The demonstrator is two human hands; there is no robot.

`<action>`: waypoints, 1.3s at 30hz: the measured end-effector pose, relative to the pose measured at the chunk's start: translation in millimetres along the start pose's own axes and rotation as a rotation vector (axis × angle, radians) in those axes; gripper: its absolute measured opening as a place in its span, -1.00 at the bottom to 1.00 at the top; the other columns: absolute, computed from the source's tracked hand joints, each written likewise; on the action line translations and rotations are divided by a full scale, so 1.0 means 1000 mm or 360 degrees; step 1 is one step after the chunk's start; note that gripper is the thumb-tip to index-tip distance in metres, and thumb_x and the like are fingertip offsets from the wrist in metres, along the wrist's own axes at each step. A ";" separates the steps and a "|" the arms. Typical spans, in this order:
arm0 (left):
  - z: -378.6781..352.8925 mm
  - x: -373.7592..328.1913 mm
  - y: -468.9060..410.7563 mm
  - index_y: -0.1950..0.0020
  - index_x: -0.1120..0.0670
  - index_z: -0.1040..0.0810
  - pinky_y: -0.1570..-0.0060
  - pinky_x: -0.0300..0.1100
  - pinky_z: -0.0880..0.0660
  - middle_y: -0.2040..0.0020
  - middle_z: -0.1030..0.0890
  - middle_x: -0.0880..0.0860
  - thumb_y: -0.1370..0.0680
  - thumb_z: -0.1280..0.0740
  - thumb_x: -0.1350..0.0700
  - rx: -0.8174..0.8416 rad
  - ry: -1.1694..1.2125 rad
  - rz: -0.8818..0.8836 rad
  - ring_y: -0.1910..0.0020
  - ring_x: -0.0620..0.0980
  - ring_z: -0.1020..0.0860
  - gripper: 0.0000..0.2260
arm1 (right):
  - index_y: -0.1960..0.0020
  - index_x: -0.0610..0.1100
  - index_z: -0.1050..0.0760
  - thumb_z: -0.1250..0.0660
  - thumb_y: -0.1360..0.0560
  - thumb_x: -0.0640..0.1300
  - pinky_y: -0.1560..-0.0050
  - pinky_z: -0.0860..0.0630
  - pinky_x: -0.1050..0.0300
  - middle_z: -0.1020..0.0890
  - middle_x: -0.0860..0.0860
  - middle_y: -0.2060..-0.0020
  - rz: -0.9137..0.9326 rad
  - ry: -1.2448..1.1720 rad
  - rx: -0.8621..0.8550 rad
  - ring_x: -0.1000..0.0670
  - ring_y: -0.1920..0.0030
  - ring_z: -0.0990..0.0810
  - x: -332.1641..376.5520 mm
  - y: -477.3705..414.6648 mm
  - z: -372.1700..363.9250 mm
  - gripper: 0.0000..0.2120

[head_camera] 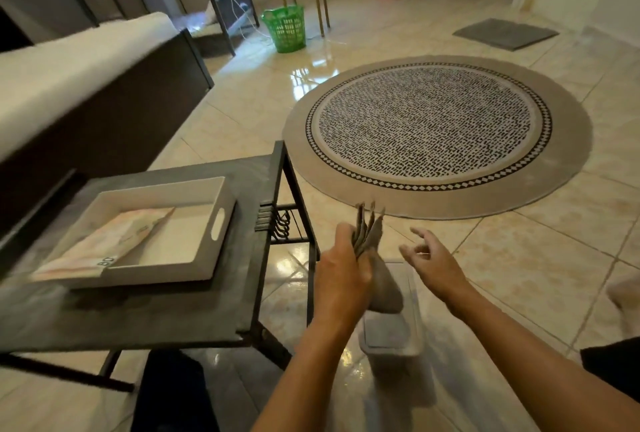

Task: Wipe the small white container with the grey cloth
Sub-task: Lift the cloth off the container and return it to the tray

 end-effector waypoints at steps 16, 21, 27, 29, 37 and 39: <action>0.298 0.020 -0.008 -0.11 0.09 -0.48 0.12 -0.18 -0.39 0.08 -0.55 0.00 -0.55 -0.41 0.12 -0.0651 -0.0360 0.0189 0.10 -0.04 -0.49 -0.82 | -0.33 0.00 -0.46 -0.45 -0.42 -0.34 -0.19 -0.61 -0.06 -0.53 0.02 -0.16 0.1025 -0.0042 0.0689 -0.07 -0.21 -0.53 0.309 0.086 -0.138 -0.46; 0.327 0.077 -0.032 -0.01 0.09 -0.51 0.11 -0.07 -0.43 0.03 -0.64 0.12 -0.49 -0.46 0.13 -0.0620 -0.0633 0.0373 0.10 0.07 -0.53 -0.82 | -0.39 0.04 -0.38 -0.45 -0.44 -0.36 0.02 -0.59 0.15 -0.52 -0.02 -0.08 0.1026 0.0248 0.0670 -0.02 -0.09 -0.55 0.333 0.077 -0.195 -0.38; 0.319 0.113 -0.057 -0.01 0.12 -0.56 0.13 -0.11 -0.44 0.00 -0.65 0.19 -0.44 -0.50 0.11 -0.0479 -0.0684 0.0425 0.02 0.16 -0.58 -0.78 | -0.16 -0.09 -0.60 -0.46 -0.42 -0.33 -0.07 -0.64 0.02 -0.66 -0.06 -0.06 0.0926 0.0731 0.0529 -0.07 -0.07 -0.64 0.319 0.051 -0.229 -0.66; 0.313 0.119 -0.062 -0.04 0.13 -0.56 0.13 -0.11 -0.45 -0.01 -0.63 0.18 -0.44 -0.50 0.10 -0.0408 -0.0761 0.0432 0.02 0.15 -0.57 -0.76 | -0.10 -0.07 -0.62 -0.45 -0.44 -0.24 -0.11 -0.59 -0.03 -0.60 -0.09 -0.12 0.1008 0.0963 0.0413 -0.11 -0.12 -0.57 0.320 0.056 -0.232 -0.75; 0.272 0.095 -0.065 -0.22 -0.06 -0.56 -0.15 0.02 -0.41 -0.21 -0.55 0.01 -0.45 -0.46 -0.10 -0.0065 -0.1558 -0.0091 -0.15 0.07 -0.50 -0.63 | -0.11 0.01 -0.64 -0.35 -0.52 0.04 -0.34 -0.25 -0.16 -0.60 0.01 -0.15 0.1286 0.1548 0.0459 -0.09 -0.24 -0.47 0.313 0.070 -0.242 -0.78; 0.255 0.106 -0.063 -0.14 -0.13 -0.60 -0.18 0.07 -0.32 -0.19 -0.60 -0.03 -0.49 -0.39 -0.08 0.0239 -0.1583 0.0018 -0.19 0.06 -0.50 -0.77 | -0.16 0.03 -0.63 -0.34 -0.54 0.05 -0.40 -0.21 -0.17 -0.60 0.00 -0.17 0.1267 0.1402 0.0492 -0.08 -0.27 -0.48 0.315 0.076 -0.231 -0.76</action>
Point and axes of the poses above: each hand's wrist, its own y-axis away from the middle knuckle, its own z-axis out of the back of the hand, x = y × z, the point moved 9 cm from there along -y, towards the middle knuckle
